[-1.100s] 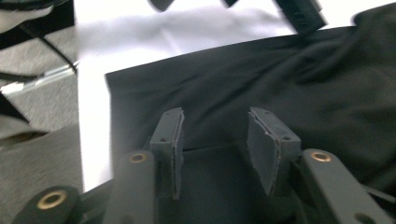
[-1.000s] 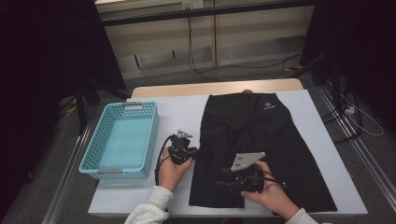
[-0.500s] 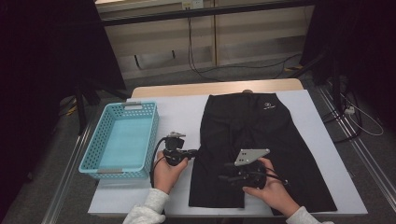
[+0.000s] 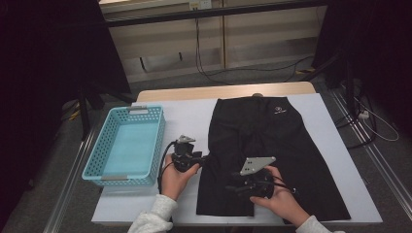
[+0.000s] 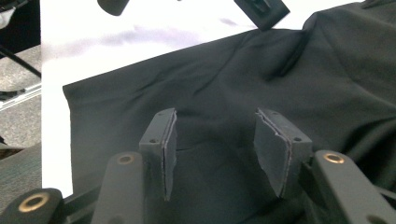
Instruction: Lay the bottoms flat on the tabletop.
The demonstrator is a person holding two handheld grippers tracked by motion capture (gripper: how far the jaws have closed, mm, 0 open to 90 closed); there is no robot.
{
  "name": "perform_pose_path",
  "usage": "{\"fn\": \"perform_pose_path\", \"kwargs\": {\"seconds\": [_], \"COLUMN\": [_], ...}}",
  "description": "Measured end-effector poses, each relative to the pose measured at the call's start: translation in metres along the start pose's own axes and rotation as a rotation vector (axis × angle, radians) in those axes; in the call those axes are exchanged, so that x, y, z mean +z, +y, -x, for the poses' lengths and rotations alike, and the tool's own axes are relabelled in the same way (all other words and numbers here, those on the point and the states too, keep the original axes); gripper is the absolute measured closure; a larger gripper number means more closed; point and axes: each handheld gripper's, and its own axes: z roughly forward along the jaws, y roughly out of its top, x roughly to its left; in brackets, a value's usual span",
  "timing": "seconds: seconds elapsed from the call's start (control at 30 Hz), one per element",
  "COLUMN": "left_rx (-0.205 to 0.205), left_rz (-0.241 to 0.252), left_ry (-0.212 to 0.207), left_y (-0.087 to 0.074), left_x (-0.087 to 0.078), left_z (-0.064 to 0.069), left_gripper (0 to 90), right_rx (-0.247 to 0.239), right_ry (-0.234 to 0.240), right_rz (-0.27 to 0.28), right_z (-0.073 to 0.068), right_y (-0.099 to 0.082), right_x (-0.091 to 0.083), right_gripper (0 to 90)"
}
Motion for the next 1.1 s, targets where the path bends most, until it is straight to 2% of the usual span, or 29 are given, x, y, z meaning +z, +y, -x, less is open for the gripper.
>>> {"fn": "perform_pose_path", "kwargs": {"seconds": [0.13, 0.17, 0.23, 0.27, 0.33, 0.4, 0.43, 0.5, 0.57, 0.67, 0.77, 0.87, 0.93, 1.1], "left_rx": [0.028, 0.026, 0.035, 0.046, 0.042, 0.021, 0.008, -0.004, -0.042, -0.052, -0.061, -0.074, -0.079, -0.062], "left_rz": [-0.020, 0.001, -0.012, -0.019, -0.025, -0.033, -0.020, -0.030, -0.033, -0.037, -0.032, -0.029, -0.009, 0.000], "left_ry": [0.017, 0.026, 0.034, 0.046, 0.074, 0.063, 0.064, 0.041, 0.020, 0.014, 0.018, 0.012, 0.013, 0.037], "left_y": [-0.001, 0.000, 0.002, 0.003, 0.005, 0.006, 0.005, 0.005, 0.005, 0.006, 0.007, 0.007, 0.007, 0.008], "left_x": [0.011, 0.013, 0.016, 0.017, 0.018, 0.019, 0.019, 0.019, 0.019, 0.018, 0.016, 0.012, 0.009, 0.005], "left_z": [0.003, 0.004, 0.007, 0.006, 0.008, 0.006, 0.006, 0.003, 0.000, -0.002, -0.006, -0.011, -0.015, -0.014], "left_gripper": [52.3, 52.2, 52.8, 56.5, 64.9, 70.9, 75.3, 83.3, 88.9, 90.0, 90.0, 90.0, 90.0, 87.4], "right_rx": [0.005, 0.005, 0.005, 0.005, -0.003, 0.000, -0.004, -0.021, -0.022, -0.014, -0.026, -0.024, -0.025, -0.031], "right_ry": [0.002, 0.002, 0.000, 0.001, -0.001, 0.003, 0.004, 0.003, 0.001, 0.000, -0.004, -0.002, -0.011, -0.017], "right_rz": [0.001, 0.003, 0.003, 0.006, 0.000, -0.006, -0.010, -0.021, -0.033, -0.051, -0.087, -0.082, -0.082, -0.084], "right_z": [0.001, 0.001, 0.001, 0.000, -0.001, -0.002, -0.002, -0.003, -0.004, -0.003, -0.001, -0.001, -0.001, -0.003], "right_y": [-0.001, -0.001, -0.001, -0.001, -0.001, -0.002, -0.002, -0.002, -0.003, -0.005, -0.008, -0.010, -0.010, -0.011], "right_x": [-0.001, -0.002, -0.002, -0.002, -0.001, 0.000, 0.001, 0.002, 0.002, 0.004, 0.006, 0.006, 0.005, 0.005], "right_gripper": [49.3, 49.3, 49.2, 49.3, 49.3, 49.3, 49.3, 49.3, 49.3, 49.3, 49.2, 50.0, 50.7, 51.1]}}
